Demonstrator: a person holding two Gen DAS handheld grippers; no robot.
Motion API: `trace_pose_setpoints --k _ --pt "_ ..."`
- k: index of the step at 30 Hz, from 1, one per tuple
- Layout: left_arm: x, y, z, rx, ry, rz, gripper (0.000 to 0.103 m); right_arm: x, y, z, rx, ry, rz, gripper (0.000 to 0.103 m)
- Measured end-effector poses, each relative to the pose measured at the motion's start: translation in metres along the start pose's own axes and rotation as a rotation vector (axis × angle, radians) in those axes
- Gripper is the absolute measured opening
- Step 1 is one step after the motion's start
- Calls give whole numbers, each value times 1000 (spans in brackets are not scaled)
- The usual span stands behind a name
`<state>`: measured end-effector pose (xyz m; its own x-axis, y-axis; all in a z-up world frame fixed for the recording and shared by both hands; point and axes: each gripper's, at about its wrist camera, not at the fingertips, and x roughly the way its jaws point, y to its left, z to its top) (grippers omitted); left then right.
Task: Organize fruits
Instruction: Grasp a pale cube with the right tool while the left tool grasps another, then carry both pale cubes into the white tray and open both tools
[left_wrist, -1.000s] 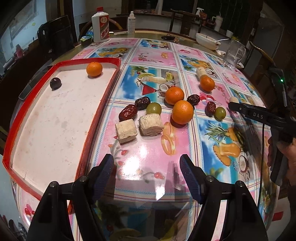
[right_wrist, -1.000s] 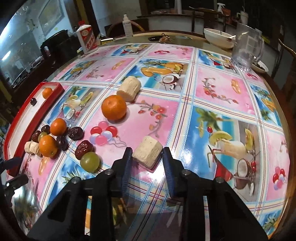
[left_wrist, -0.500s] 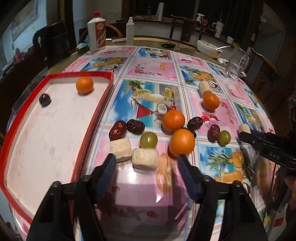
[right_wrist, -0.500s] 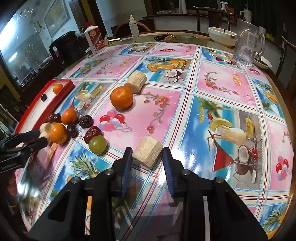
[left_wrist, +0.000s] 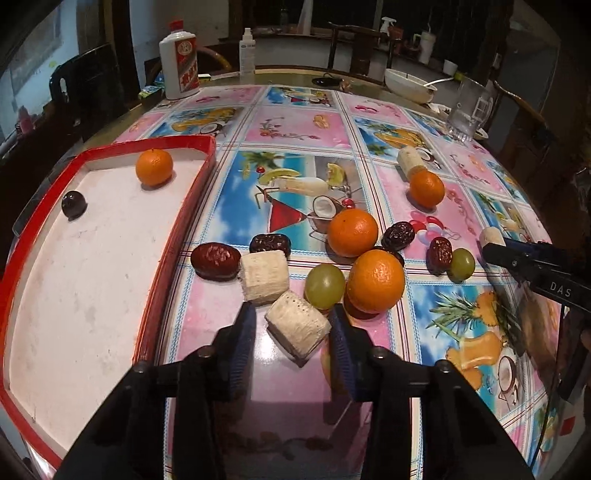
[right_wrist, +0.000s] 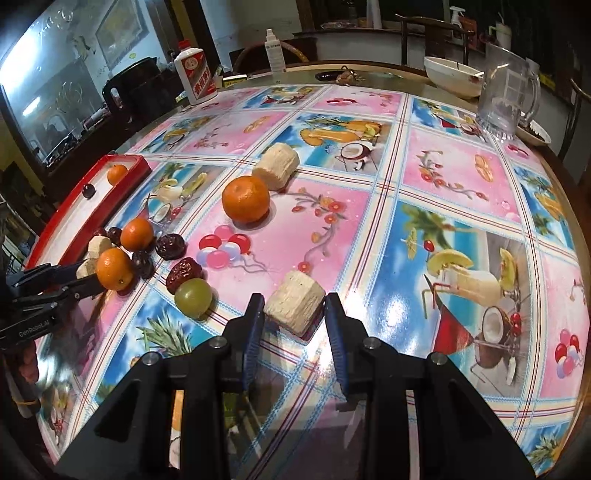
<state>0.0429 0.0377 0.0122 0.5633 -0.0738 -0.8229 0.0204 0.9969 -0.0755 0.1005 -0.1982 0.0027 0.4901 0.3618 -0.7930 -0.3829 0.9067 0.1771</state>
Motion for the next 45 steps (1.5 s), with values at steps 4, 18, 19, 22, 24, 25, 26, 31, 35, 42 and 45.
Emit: trace_pose_setpoints --k 4,18,19,22,24,25,26,31,35,42,45 --pt "-2 -2 -5 6 -13 3 32 -2 0 -2 -2 -18 -5 35" --pt "-25 -26 -39 24 13 -110 32 -44 2 -40 44 -9 -43 35" --pt "-27 -27 -41 21 12 -111 32 -46 4 -44 43 -5 -45 35" --pt "-33 -30 -48 25 11 -100 32 -53 14 -59 36 10 -58 35" --pt "-38 -33 -52 34 7 -92 32 -56 22 -67 39 20 -53 35" --pt "-39 -33 -53 36 7 -90 32 -58 27 -71 41 23 -51 35" --pt "-41 -33 -54 39 4 -88 32 -59 32 -73 43 25 -47 35" --pt "-55 -29 -53 51 -24 -102 32 -58 59 -78 34 31 -32 35" --pt "-68 -22 -51 65 -54 -109 33 -55 80 -71 13 30 -17 35" --pt "-82 3 -41 45 -96 -86 33 -44 121 -51 -44 27 18 35" --pt "-87 24 -37 8 -111 -65 33 -39 143 -41 -79 22 40 35"
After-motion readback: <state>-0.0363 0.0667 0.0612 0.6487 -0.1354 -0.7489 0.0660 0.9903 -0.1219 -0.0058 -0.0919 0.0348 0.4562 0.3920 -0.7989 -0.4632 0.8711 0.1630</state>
